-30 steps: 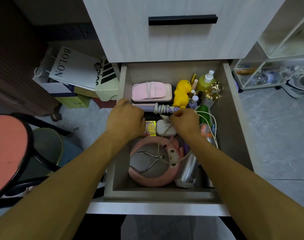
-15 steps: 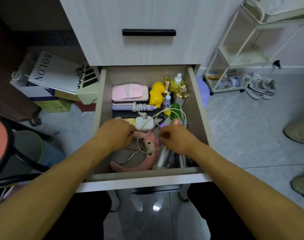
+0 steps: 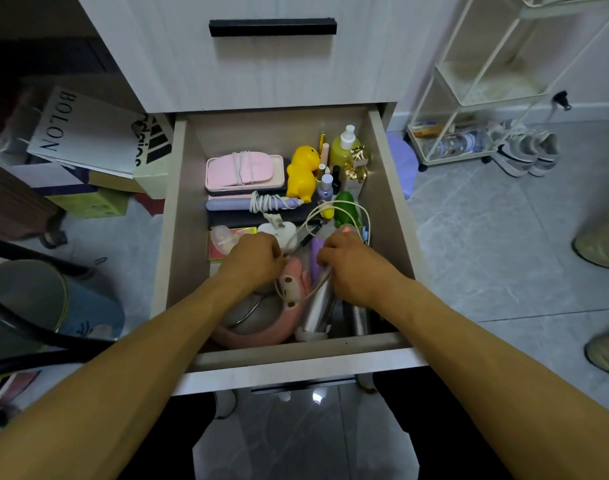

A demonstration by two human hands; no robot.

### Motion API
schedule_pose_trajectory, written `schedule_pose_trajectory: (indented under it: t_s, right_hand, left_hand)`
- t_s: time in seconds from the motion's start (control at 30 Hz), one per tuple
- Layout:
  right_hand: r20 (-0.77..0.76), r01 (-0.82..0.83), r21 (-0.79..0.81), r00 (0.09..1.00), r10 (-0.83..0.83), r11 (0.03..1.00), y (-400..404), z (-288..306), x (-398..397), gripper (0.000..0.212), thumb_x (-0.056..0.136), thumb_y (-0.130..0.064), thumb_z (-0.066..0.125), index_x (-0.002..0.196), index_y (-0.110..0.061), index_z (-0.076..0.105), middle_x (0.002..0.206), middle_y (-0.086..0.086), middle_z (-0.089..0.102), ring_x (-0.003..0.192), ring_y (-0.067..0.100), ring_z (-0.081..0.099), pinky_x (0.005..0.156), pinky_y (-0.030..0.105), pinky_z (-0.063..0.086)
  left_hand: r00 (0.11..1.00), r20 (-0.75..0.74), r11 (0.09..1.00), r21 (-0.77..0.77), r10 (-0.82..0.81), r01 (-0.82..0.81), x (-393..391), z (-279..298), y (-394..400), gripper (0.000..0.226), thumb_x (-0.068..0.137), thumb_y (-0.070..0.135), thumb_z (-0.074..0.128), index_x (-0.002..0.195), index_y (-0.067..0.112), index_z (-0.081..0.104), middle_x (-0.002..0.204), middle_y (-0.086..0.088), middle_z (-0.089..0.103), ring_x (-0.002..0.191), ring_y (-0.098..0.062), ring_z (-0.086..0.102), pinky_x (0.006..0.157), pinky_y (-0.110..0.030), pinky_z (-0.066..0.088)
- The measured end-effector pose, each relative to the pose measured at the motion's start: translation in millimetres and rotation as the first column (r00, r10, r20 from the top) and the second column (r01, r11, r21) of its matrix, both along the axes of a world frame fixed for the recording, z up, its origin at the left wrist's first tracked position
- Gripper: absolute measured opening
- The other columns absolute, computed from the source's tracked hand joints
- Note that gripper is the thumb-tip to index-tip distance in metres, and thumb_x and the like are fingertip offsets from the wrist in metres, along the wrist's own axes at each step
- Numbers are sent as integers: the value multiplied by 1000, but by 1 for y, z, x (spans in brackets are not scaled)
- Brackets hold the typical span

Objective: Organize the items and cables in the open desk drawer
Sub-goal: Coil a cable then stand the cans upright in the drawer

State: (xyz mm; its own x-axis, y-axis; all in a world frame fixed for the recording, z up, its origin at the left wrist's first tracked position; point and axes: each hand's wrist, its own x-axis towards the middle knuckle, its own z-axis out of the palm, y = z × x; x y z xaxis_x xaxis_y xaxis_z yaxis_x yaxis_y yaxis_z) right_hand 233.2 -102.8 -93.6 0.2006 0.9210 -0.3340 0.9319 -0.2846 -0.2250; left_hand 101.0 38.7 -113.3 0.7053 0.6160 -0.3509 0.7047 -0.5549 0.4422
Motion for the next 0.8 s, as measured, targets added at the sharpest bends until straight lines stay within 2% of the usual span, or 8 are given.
schedule_pose_trajectory:
  t_s: [0.07, 0.17, 0.27, 0.43, 0.5, 0.57, 0.7, 0.8]
  right_hand:
    - [-25, 25, 66, 999, -24, 998, -1, -2, 1, 33, 84, -7, 55, 115, -11, 64, 117, 13, 51, 113, 33, 42, 94, 42, 44]
    - [-85, 95, 115, 993, -85, 989, -7, -1, 4, 26, 85, -7, 56, 108, -10, 68, 114, 12, 53, 113, 32, 46, 92, 42, 47]
    - [-143, 205, 187, 973, -180, 961, -16, 3, 6, 18, 82, -8, 57, 96, -9, 68, 107, 13, 55, 100, 34, 54, 82, 38, 51]
    - [-273, 391, 314, 910, -312, 865, -24, 19, -5, 15, 86, -11, 57, 94, -7, 70, 97, 10, 66, 88, 26, 60, 79, 40, 52]
    - [-349, 451, 358, 877, -331, 817, -28, 25, -14, 13, 84, -10, 59, 88, -10, 71, 89, 6, 68, 80, 22, 61, 75, 41, 53]
    - [-402, 512, 387, 842, -360, 767, -33, 34, -22, 13, 83, -8, 60, 83, -13, 72, 81, 2, 68, 74, 17, 61, 72, 39, 53]
    - [-476, 618, 414, 773, -420, 668, -48, 73, -35, 12, 84, -8, 61, 86, -12, 72, 82, 1, 68, 74, 14, 63, 71, 32, 54]
    - [-512, 644, 431, 751, -417, 632, -59, 106, -43, 10, 83, -8, 60, 81, -13, 69, 75, 3, 69, 72, 15, 65, 66, 30, 54]
  left_hand:
    - [997, 71, 998, -52, 43, -40, -1, 1, -3, 14, 86, 15, 63, 78, 6, 69, 85, -11, 70, 84, -27, 62, 70, -34, 47]
    - [979, 166, 985, -148, 119, -94, -7, 9, -8, 10, 89, 17, 61, 79, 14, 64, 80, 1, 64, 81, -21, 61, 69, -30, 44]
    - [952, 225, 965, -206, 207, -161, -20, 22, -6, 7, 90, 19, 60, 86, 14, 62, 81, -2, 64, 75, -20, 62, 68, -31, 51]
    - [887, 325, 915, -341, 329, -214, -44, 55, -13, 9, 92, 9, 59, 84, 13, 57, 76, -8, 65, 48, -14, 61, 41, -20, 43]
    - [865, 363, 909, -356, 347, -215, -52, 70, -22, 12, 92, 4, 57, 85, 13, 58, 72, -7, 69, 48, -15, 61, 42, -26, 47]
    - [831, 436, 917, -342, 347, -204, -60, 85, -27, 16, 92, 1, 56, 84, 15, 60, 69, -5, 68, 52, -20, 63, 51, -35, 55]
    - [782, 562, 959, -233, 270, -163, -78, 124, -37, 20, 92, -3, 55, 85, 16, 61, 74, -13, 66, 51, -14, 60, 51, -30, 56]
    - [748, 615, 967, -199, 249, -159, -85, 160, -48, 20, 93, -2, 54, 86, 15, 61, 77, -16, 67, 50, -14, 59, 54, -37, 58]
